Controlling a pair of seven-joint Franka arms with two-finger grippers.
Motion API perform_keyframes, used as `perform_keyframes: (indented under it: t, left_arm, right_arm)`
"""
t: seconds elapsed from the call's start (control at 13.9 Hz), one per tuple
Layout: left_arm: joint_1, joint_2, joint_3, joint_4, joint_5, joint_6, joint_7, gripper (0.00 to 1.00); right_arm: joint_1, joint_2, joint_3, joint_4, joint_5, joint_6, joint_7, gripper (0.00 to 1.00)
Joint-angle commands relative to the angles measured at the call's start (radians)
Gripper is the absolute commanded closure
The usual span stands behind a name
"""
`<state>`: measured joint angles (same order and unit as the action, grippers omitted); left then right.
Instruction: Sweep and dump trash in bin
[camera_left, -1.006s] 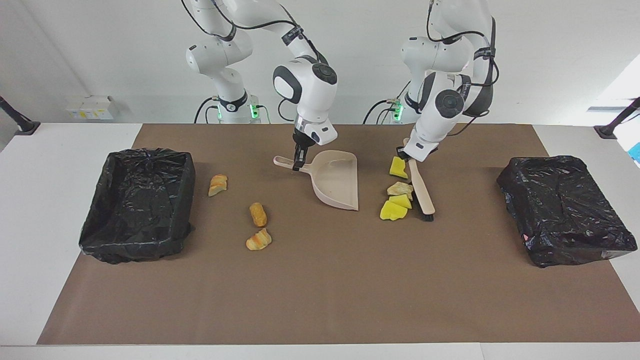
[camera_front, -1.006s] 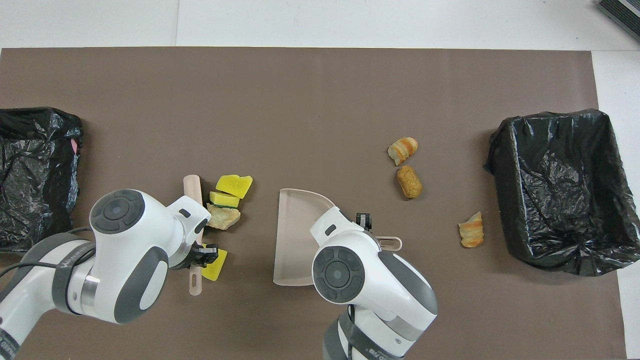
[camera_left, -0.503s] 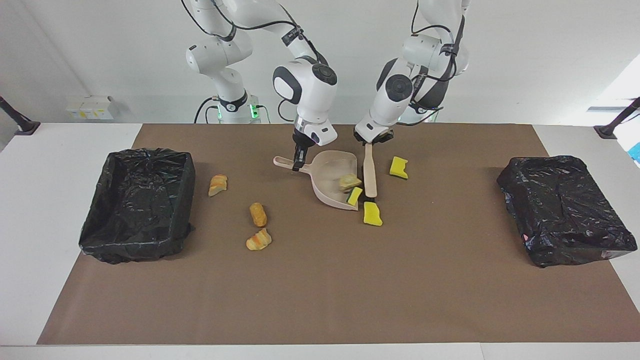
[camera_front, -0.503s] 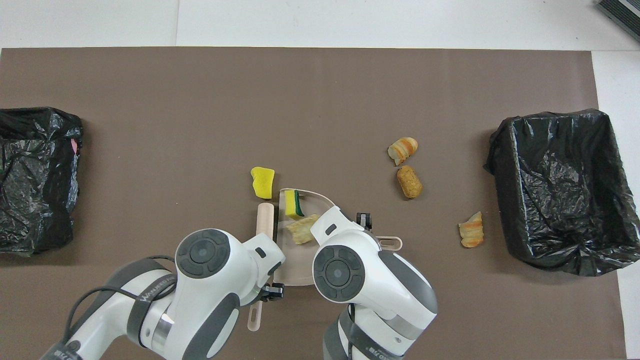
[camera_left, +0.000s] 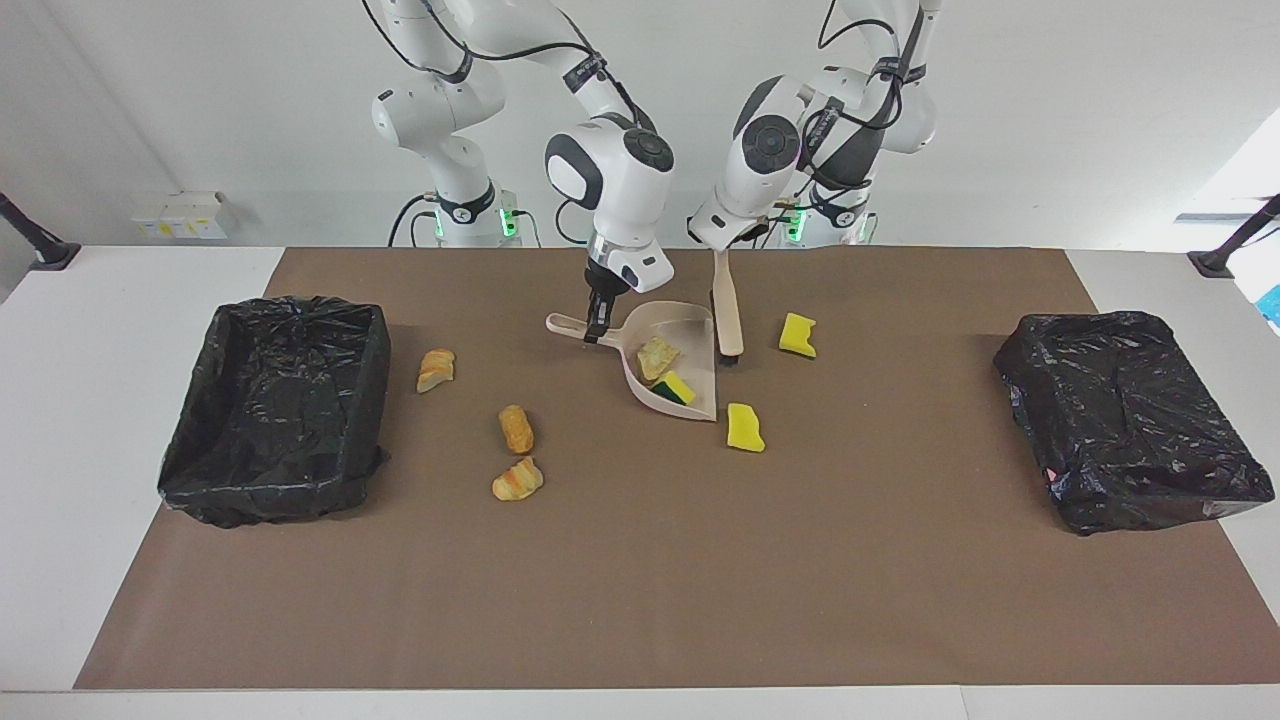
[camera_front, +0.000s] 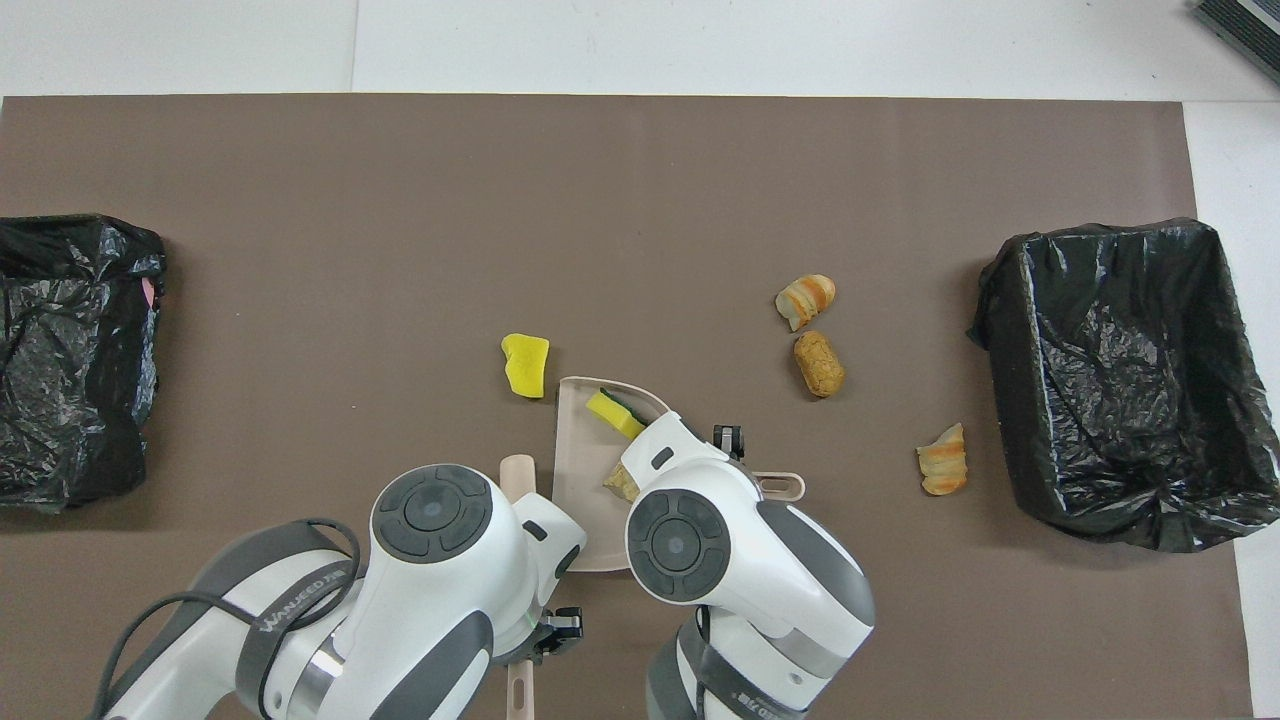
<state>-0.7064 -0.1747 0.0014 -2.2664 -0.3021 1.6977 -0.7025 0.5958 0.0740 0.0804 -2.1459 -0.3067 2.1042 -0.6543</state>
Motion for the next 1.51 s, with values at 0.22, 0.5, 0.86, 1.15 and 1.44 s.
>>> perform_keyframes:
  t: [0.22, 0.5, 0.86, 1.15, 1.44]
  left_arm:
    - [0.128, -0.1, 0.0, -0.103, 0.144, -0.089, -0.307, 1.0]
    - [0.196, -0.21, -0.003, -0.281, 0.212, 0.018, -0.315, 1.0]
    - [0.13, -0.087, -0.006, -0.303, 0.161, 0.32, -0.324, 1.0]
    - [0.133, 0.093, -0.006, -0.133, 0.068, 0.47, -0.286, 1.0]
    - [0.122, 0.164, -0.012, -0.042, 0.026, 0.485, -0.197, 1.0]
  right_arm:
    - [-0.054, 0.0, -0.001, 0.034, -0.035, -0.009, -0.025, 1.0]
    - [-0.094, 0.01, 0.002, 0.037, -0.069, 0.017, -0.105, 1.0]
    - [-0.116, 0.016, 0.002, 0.031, -0.069, 0.048, -0.2, 1.0]
    - [-0.128, 0.016, 0.002, 0.029, -0.069, 0.051, -0.199, 1.0]
    - [-0.119, 0.052, 0.004, 0.028, -0.057, 0.097, -0.185, 1.0]
